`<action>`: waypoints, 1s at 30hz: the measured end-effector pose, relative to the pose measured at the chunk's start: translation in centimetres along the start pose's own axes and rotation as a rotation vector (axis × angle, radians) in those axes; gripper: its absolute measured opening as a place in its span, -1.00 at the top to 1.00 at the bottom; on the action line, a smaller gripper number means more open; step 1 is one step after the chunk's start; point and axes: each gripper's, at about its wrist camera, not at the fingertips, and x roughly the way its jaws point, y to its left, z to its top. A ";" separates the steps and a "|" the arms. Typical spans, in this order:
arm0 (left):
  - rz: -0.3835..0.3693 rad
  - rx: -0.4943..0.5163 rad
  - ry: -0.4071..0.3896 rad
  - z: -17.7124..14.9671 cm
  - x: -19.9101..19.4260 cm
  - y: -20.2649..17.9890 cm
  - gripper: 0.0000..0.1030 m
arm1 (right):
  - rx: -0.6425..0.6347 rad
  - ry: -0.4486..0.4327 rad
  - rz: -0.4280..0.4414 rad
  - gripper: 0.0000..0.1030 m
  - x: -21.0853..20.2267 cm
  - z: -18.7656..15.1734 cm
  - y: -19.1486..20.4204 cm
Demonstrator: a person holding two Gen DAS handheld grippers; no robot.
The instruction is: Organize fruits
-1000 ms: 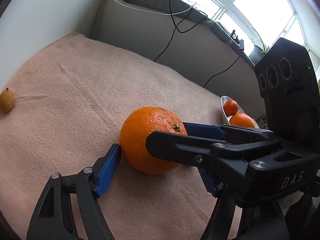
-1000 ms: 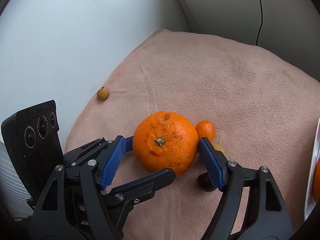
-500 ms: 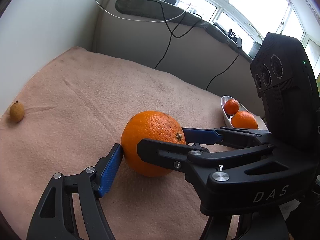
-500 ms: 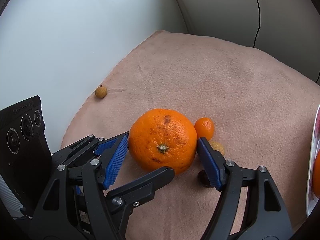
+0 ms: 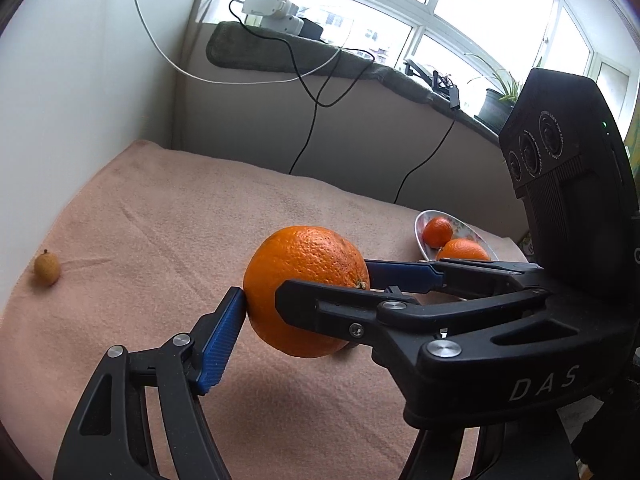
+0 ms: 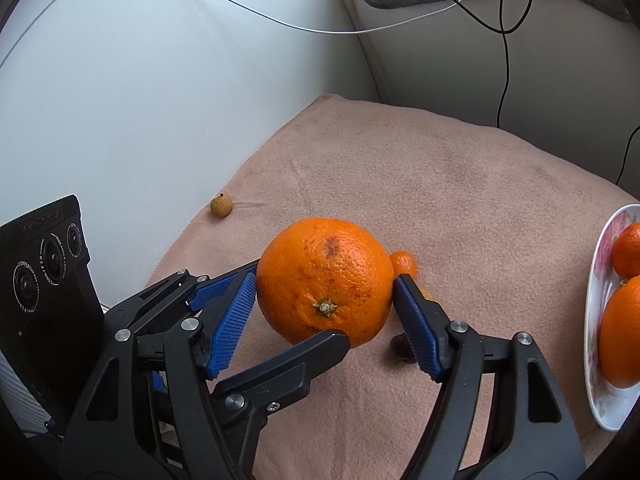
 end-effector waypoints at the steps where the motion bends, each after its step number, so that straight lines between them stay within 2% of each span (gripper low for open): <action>1: -0.005 0.004 -0.005 0.2 0.0 -0.3 -0.34 | 0.002 -0.010 -0.002 -0.44 -0.6 0.1 -0.1; 12: -0.055 0.066 -0.026 2.2 1.6 -4.8 -0.34 | 0.029 -0.088 -0.047 -0.40 -5.6 0.3 -3.0; 14: -0.050 0.069 -0.016 2.0 2.2 -5.1 -0.37 | 0.048 -0.088 -0.050 -0.28 -5.9 0.0 -3.9; 20: -0.029 0.067 0.022 0.8 3.8 -5.8 -0.34 | 0.093 -0.068 -0.053 -0.27 -5.2 -1.1 -5.4; 30: -0.056 0.136 -0.015 2.0 3.3 -8.8 -0.33 | 0.089 -0.127 -0.083 -0.26 -8.2 -0.9 -6.3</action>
